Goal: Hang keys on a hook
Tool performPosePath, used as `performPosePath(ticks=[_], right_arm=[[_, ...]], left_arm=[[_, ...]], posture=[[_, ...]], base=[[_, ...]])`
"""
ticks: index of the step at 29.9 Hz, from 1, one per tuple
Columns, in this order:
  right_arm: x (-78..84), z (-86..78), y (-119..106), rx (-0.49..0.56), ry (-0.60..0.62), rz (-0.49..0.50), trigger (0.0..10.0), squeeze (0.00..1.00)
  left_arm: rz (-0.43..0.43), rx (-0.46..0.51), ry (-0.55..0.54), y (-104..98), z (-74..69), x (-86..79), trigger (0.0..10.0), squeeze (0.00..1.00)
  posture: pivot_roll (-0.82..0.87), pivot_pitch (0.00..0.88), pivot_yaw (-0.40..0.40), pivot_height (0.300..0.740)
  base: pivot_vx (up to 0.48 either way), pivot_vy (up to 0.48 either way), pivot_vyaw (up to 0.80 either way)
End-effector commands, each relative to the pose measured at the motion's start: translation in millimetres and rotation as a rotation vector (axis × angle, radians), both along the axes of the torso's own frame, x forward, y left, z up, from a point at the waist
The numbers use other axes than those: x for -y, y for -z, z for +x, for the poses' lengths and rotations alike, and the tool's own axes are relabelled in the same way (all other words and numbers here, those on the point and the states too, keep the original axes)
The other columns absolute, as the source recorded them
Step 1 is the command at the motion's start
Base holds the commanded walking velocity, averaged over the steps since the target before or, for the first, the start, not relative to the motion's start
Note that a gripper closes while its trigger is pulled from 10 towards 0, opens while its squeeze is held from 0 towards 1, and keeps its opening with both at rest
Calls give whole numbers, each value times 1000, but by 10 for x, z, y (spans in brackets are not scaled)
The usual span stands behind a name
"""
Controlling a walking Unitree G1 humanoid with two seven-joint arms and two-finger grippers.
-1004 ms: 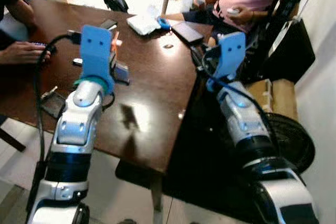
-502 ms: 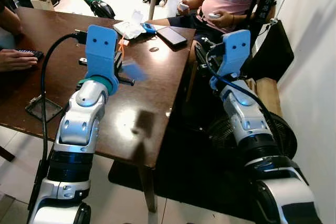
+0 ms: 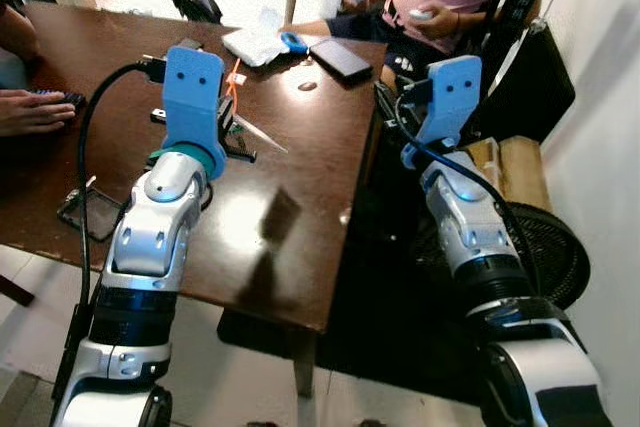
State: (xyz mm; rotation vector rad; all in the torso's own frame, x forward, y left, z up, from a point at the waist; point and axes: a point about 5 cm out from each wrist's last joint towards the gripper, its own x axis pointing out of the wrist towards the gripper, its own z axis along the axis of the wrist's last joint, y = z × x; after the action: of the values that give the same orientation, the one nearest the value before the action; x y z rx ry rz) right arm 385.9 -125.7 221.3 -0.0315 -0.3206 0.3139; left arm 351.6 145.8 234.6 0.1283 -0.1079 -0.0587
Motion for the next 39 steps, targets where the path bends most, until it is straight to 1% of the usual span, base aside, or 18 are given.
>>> performPosePath(ticks=[1, 12, 17, 34, 39], right_arm=[[-15, 4, 11, -10, -7, 17, 10000, 0], [-11, 8, 2, -11, -7, 27, 10000, 0], [-12, 5, 13, -5, -3, 0, 10000, 0], [-23, 1, 15, 1, -9, -5, 10000, 0], [-27, 1, 16, 2, -13, -7, 10000, 0]], left_arm=[[0, -3, -11, 20, -6, -39, 10000, 0], [0, -3, -9, 23, -4, -37, 10000, 0], [0, -3, -10, 24, -6, -38, 10000, 0], [0, -5, -14, 28, -6, -41, 10000, 0], [23, 8, -15, 15, -8, -44, 10000, 0]], posture=[[92, 0, 93, 740], [92, 0, 93, 740], [92, 0, 93, 740], [91, 0, 95, 740], [91, 0, 95, 740]], base=[[0, 368, -475], [0, 366, -728], [0, 368, 0], [0, 359, 0], [0, 0, 0]])
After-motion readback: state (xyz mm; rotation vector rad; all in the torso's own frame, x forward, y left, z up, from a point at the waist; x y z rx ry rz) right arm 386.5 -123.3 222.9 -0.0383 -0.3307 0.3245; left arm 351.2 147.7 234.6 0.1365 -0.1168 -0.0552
